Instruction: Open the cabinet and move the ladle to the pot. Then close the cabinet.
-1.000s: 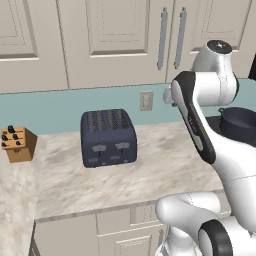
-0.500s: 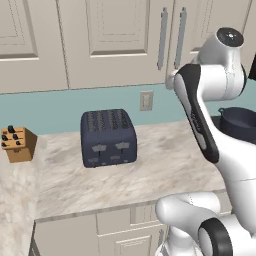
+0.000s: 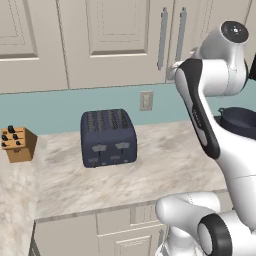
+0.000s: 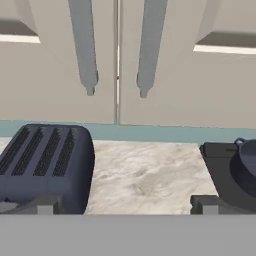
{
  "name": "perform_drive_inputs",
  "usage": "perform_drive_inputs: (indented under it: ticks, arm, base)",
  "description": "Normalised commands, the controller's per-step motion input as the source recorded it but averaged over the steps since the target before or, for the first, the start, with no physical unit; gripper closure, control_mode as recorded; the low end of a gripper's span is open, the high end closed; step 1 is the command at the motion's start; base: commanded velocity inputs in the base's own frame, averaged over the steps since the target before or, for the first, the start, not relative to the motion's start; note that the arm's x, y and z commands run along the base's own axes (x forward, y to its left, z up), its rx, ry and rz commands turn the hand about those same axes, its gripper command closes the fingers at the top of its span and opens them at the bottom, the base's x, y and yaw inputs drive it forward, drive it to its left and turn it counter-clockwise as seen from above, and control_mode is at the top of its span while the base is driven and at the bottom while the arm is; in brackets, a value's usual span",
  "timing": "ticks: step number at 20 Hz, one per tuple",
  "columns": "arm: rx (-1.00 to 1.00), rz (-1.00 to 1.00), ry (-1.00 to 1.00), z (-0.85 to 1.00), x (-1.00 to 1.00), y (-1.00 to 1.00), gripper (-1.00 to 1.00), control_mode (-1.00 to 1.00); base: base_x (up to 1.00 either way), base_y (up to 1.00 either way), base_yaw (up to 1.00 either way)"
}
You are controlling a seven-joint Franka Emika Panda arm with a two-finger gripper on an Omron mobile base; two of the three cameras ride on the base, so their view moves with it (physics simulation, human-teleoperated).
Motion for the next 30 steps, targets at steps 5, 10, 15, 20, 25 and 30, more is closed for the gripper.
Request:
perform_drive_inputs:
  ticks: [5,10,15,20,25,30]
  arm:
    - [0.0,0.0,0.0,0.2,0.19,-0.07,-1.0,-1.0]
    - [0.0,0.0,-0.01,0.14,0.17,-0.09,-1.0,-1.0]
    - [0.0,0.0,-0.02,0.05,0.24,-0.06,-1.0,-1.0]
    - [0.0,0.0,-0.04,0.0,0.29,0.0,-1.0,-1.0]
    - [0.0,0.0,-0.01,0.0,0.35,0.0,-1.0,-1.0]
    - [0.0,0.0,-0.01,0.0,0.31,-0.01,-1.0,-1.0]
  base:
    - [0.0,0.0,0.0]
    - [0.0,0.0,0.0]
    - [0.0,0.0,0.0]
    - [0.0,0.0,0.0]
    - [0.0,0.0,0.0]
    - [0.0,0.0,0.0]
